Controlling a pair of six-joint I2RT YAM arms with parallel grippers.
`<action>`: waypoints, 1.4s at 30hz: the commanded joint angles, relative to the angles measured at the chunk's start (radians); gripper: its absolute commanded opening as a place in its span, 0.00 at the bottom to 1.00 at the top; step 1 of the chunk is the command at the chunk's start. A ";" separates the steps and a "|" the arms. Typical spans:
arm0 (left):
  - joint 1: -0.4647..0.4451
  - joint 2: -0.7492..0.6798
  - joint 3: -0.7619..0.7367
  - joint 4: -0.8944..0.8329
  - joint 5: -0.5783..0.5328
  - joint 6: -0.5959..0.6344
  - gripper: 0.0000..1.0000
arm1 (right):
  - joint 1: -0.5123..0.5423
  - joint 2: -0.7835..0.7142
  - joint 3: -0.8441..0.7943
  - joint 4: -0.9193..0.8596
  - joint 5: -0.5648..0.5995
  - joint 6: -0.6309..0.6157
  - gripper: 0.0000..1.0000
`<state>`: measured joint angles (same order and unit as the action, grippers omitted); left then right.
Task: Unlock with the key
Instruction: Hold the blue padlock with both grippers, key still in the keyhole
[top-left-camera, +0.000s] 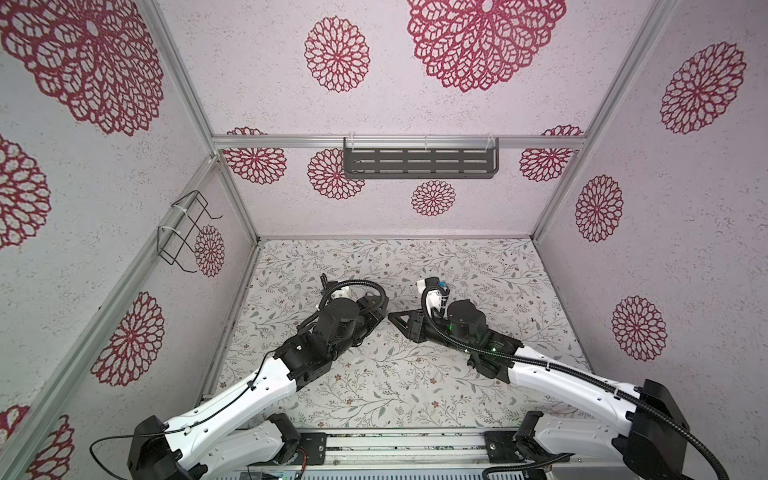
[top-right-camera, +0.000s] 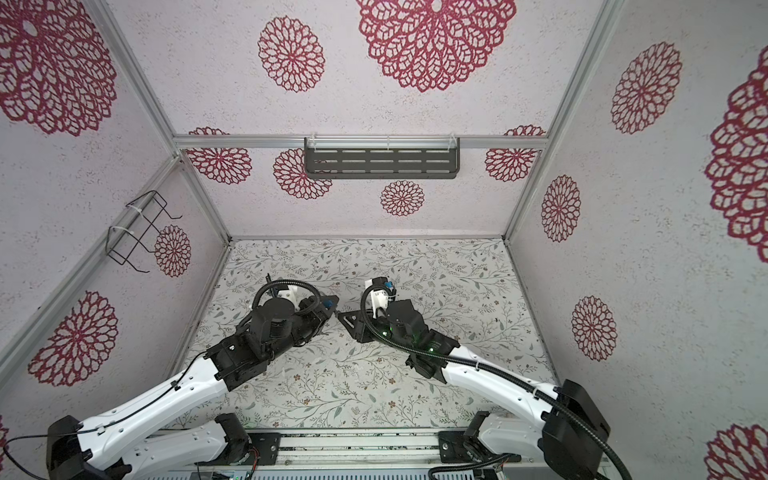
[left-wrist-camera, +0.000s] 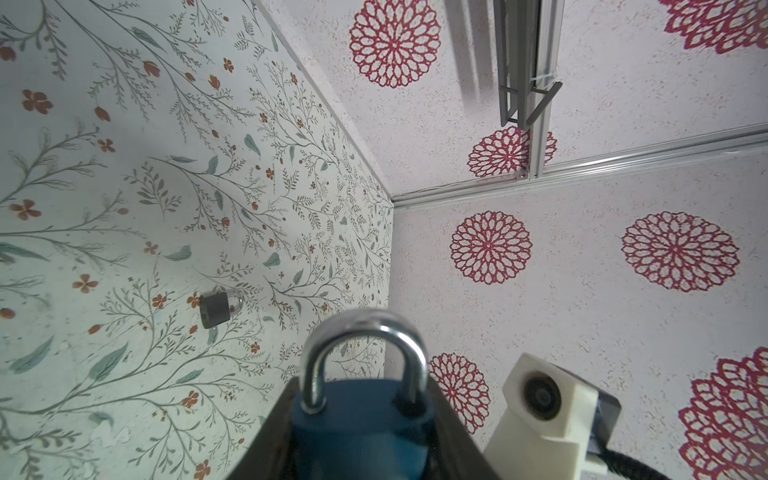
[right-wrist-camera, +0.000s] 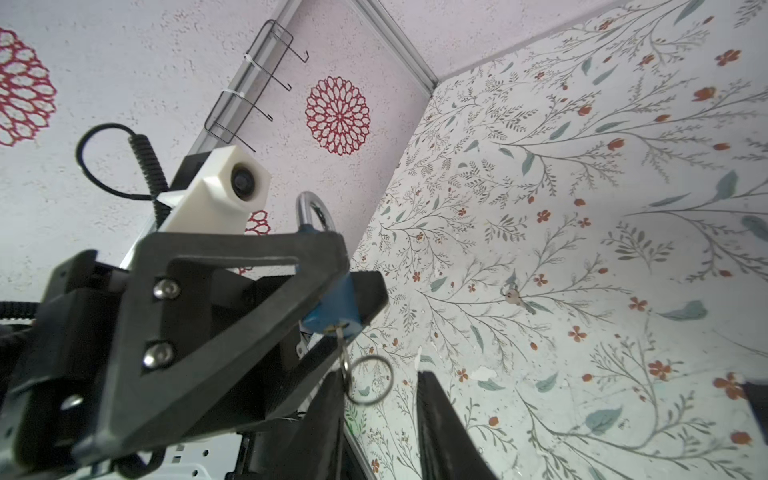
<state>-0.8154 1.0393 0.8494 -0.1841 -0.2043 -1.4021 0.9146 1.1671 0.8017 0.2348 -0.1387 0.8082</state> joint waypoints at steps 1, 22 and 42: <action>0.005 0.005 0.039 0.006 -0.017 0.013 0.00 | 0.004 -0.048 0.024 -0.037 0.064 -0.066 0.32; 0.005 0.032 0.062 0.014 0.010 -0.003 0.00 | 0.015 0.061 0.050 0.059 -0.047 -0.055 0.21; -0.104 0.034 0.075 0.050 0.084 -0.083 0.00 | 0.046 0.056 0.085 0.073 0.058 -0.149 0.00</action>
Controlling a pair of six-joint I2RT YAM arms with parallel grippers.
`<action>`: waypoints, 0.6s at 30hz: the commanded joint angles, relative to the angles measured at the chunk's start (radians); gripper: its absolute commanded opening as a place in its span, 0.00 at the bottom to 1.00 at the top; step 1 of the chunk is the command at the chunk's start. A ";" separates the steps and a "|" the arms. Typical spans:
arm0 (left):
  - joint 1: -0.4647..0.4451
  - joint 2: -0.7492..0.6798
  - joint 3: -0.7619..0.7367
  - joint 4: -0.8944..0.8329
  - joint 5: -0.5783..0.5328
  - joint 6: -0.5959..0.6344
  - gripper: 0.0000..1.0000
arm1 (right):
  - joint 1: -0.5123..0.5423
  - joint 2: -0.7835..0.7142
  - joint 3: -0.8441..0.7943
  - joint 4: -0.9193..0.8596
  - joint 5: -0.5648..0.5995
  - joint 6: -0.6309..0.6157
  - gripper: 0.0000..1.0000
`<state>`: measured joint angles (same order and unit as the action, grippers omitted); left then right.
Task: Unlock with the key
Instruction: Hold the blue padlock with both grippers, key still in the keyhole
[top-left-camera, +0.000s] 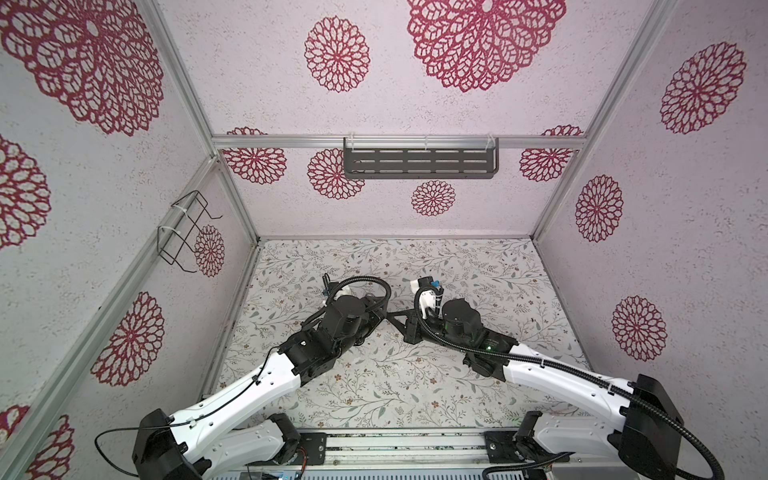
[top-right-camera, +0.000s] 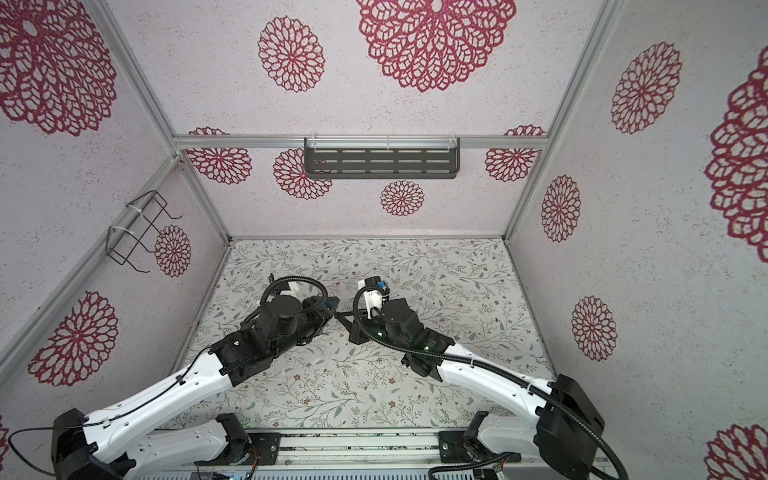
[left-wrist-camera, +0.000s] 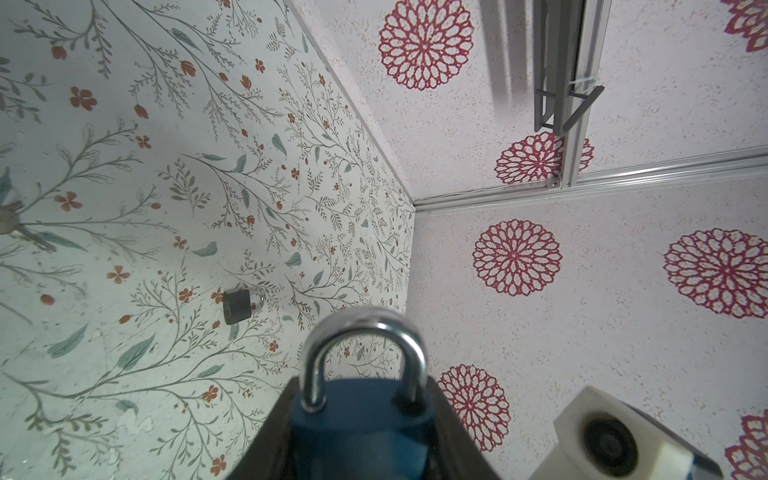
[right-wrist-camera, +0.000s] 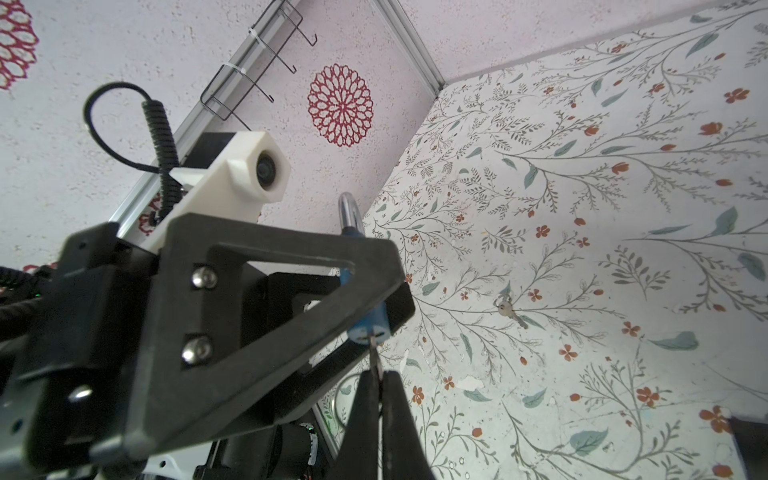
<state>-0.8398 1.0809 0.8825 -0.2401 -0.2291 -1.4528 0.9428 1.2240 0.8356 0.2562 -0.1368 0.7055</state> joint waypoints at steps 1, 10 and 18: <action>-0.087 -0.009 0.044 0.114 0.115 -0.039 0.00 | 0.018 -0.002 0.050 0.065 0.057 -0.046 0.00; -0.049 -0.045 0.086 0.000 0.044 0.023 0.00 | 0.022 -0.045 0.027 0.022 0.073 -0.102 0.13; 0.005 -0.054 0.056 0.028 0.037 0.033 0.00 | 0.024 -0.091 0.017 0.001 0.062 -0.033 0.28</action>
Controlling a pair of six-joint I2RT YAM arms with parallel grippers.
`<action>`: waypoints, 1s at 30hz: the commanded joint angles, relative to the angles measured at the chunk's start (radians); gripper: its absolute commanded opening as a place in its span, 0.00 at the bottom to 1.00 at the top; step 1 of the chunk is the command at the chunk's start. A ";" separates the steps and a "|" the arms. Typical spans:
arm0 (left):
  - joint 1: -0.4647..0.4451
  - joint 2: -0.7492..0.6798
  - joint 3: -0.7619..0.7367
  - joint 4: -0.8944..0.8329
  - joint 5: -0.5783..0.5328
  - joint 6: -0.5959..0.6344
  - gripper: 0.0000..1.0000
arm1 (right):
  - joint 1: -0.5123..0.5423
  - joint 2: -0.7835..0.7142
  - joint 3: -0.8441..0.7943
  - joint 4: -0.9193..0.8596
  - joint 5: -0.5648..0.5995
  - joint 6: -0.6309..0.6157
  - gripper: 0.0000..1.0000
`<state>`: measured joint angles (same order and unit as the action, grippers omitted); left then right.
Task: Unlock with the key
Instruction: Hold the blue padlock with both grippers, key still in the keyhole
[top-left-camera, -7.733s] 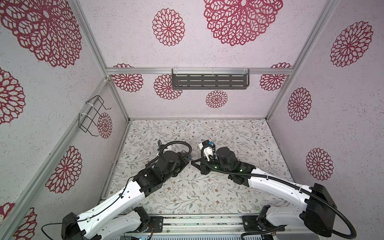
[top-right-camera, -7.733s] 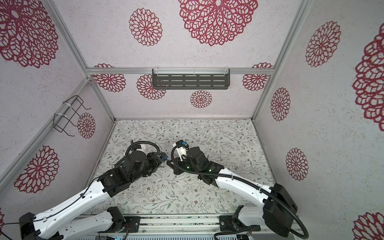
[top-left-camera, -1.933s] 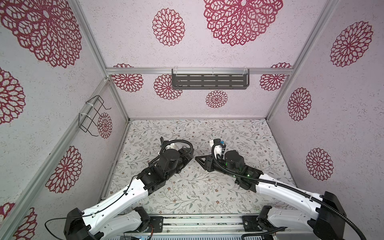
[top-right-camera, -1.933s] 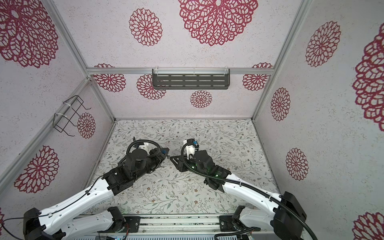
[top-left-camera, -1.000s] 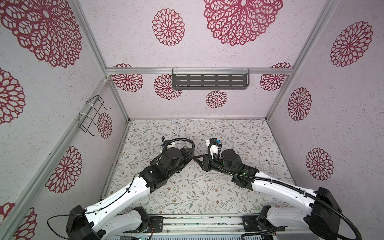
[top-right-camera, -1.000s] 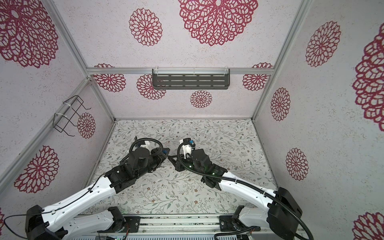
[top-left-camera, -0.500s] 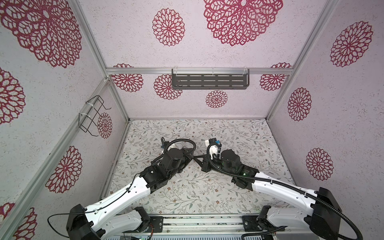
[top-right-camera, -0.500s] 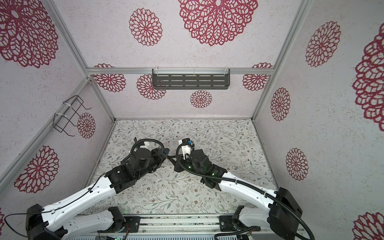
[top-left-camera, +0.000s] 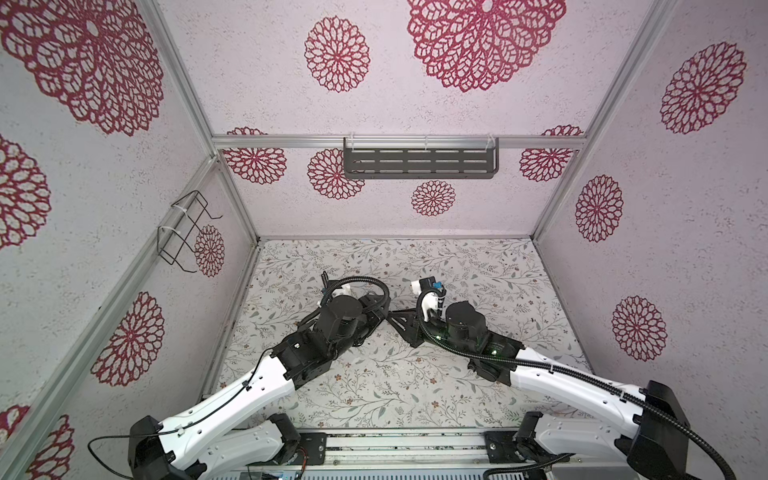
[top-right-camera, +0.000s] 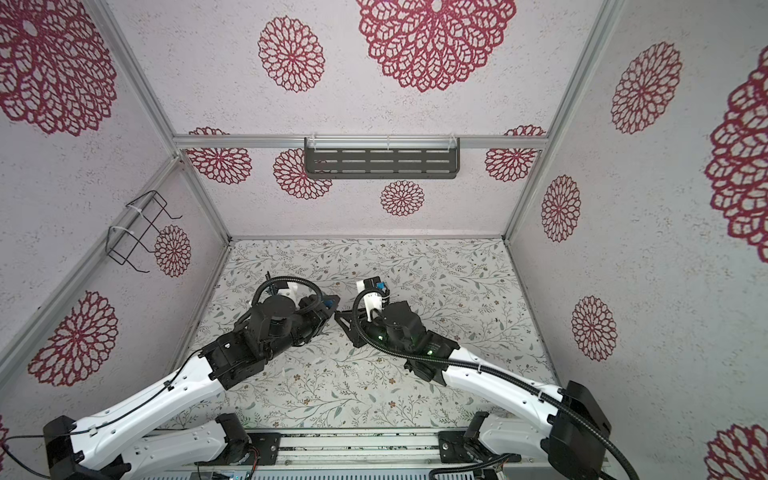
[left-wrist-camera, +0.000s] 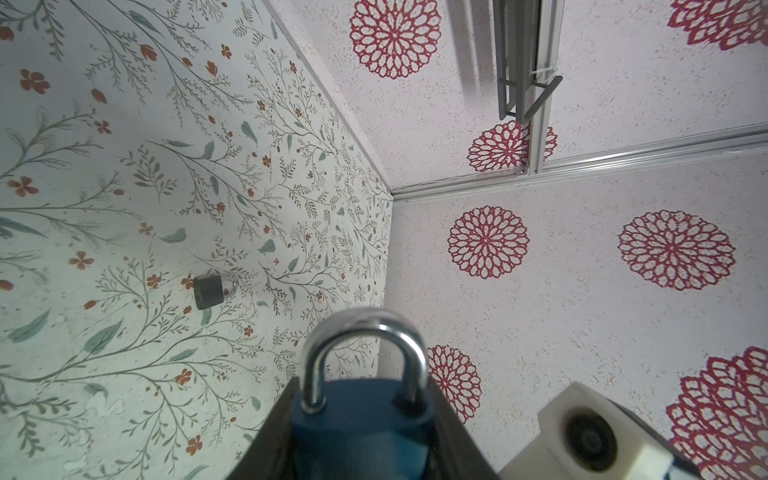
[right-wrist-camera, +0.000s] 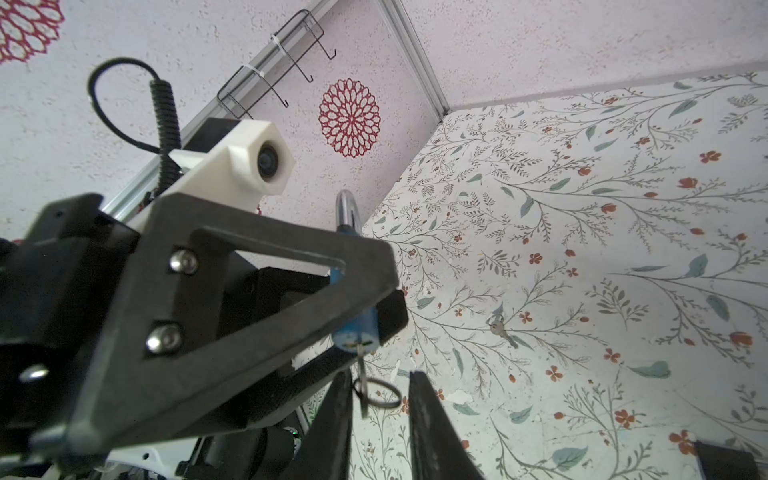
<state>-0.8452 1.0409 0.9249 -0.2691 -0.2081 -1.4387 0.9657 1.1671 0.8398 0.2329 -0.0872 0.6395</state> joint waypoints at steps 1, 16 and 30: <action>0.009 -0.011 0.014 0.058 0.016 0.018 0.00 | 0.001 -0.032 0.018 0.024 0.015 0.043 0.28; 0.010 -0.013 0.005 0.097 0.032 0.006 0.00 | -0.006 0.011 0.024 0.075 -0.007 0.110 0.13; 0.009 -0.047 -0.072 0.252 0.106 -0.006 0.00 | -0.030 0.009 -0.008 0.213 -0.066 0.288 0.00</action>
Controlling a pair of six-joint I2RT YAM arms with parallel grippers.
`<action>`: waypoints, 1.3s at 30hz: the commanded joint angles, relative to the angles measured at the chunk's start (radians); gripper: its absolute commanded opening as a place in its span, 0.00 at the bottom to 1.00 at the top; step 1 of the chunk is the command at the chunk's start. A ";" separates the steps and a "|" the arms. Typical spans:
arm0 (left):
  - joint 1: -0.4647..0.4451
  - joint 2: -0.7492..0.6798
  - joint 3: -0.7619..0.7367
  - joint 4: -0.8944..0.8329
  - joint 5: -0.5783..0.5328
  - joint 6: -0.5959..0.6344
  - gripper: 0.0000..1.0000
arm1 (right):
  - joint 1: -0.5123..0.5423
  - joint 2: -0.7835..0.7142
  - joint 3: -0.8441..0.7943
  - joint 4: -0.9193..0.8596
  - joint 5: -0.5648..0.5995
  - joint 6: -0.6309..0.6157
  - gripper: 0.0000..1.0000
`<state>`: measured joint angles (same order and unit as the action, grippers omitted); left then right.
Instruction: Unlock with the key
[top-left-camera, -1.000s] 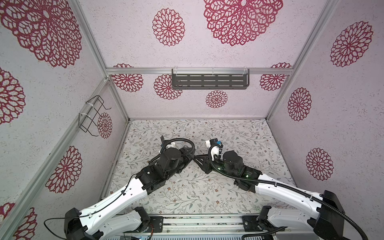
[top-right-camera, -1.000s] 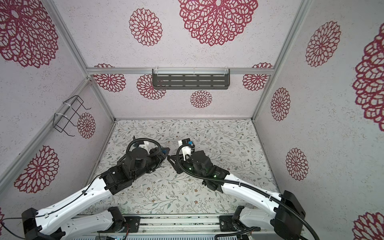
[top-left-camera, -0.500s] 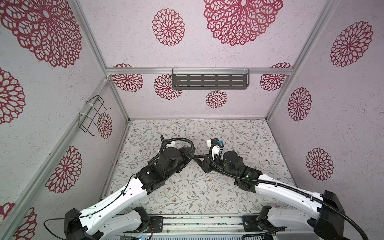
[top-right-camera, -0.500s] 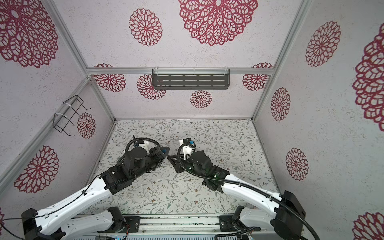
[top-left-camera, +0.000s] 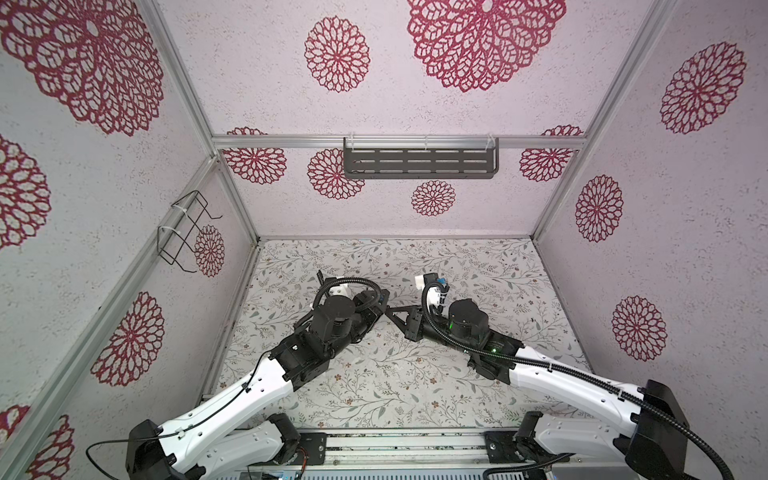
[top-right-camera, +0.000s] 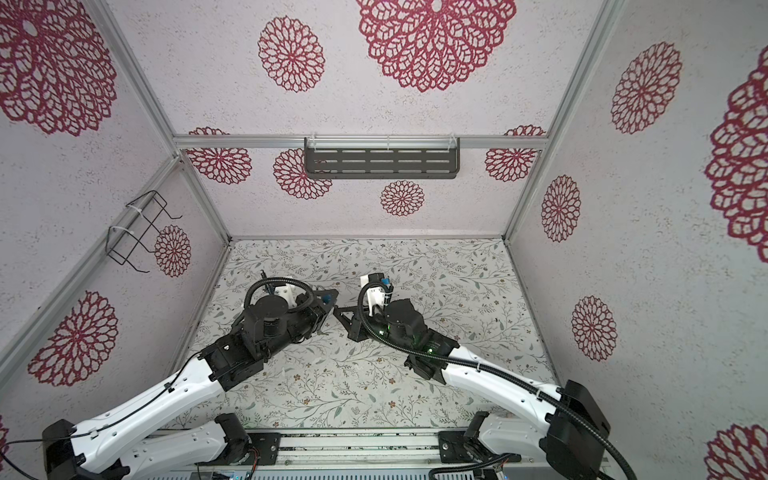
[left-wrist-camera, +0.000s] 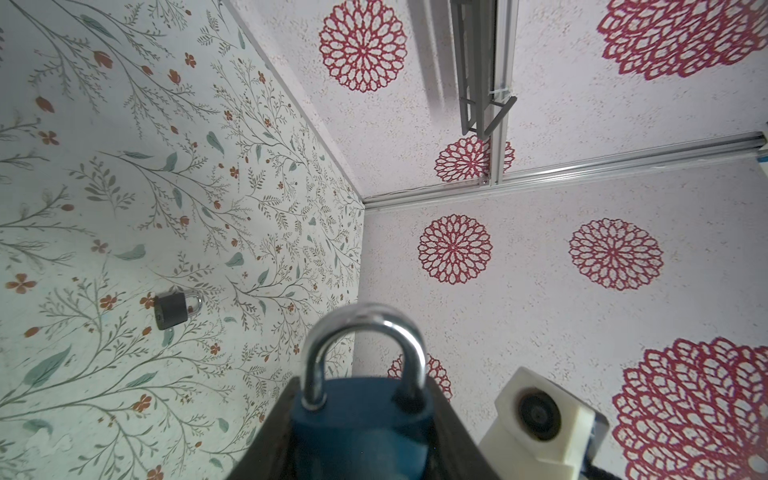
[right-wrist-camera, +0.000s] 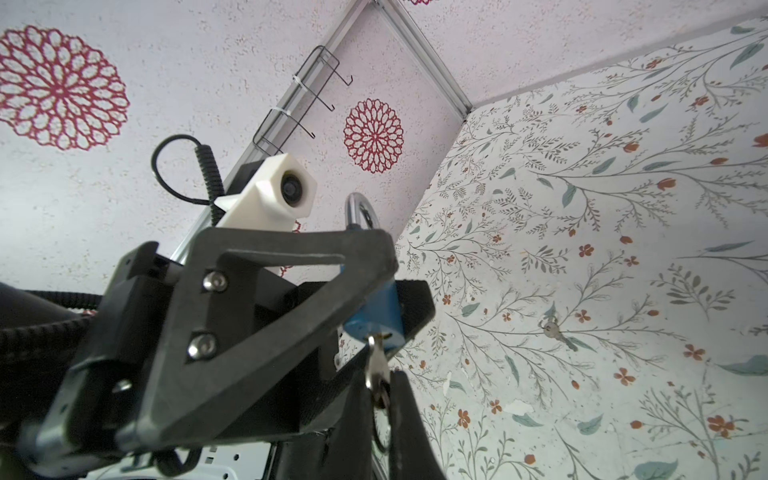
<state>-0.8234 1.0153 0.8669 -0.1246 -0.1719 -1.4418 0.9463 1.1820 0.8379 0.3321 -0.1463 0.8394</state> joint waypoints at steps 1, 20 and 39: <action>-0.012 -0.023 -0.021 0.111 0.065 -0.004 0.00 | -0.012 -0.008 -0.005 0.120 -0.011 0.104 0.00; -0.005 -0.010 -0.109 0.300 0.041 0.009 0.00 | -0.013 -0.005 -0.077 0.370 -0.058 0.403 0.00; 0.001 -0.008 -0.121 0.391 0.047 0.045 0.00 | -0.011 -0.002 -0.159 0.485 -0.008 0.495 0.00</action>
<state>-0.8200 1.0096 0.7456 0.1680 -0.1413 -1.4292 0.9302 1.1790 0.6678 0.7189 -0.1776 1.2781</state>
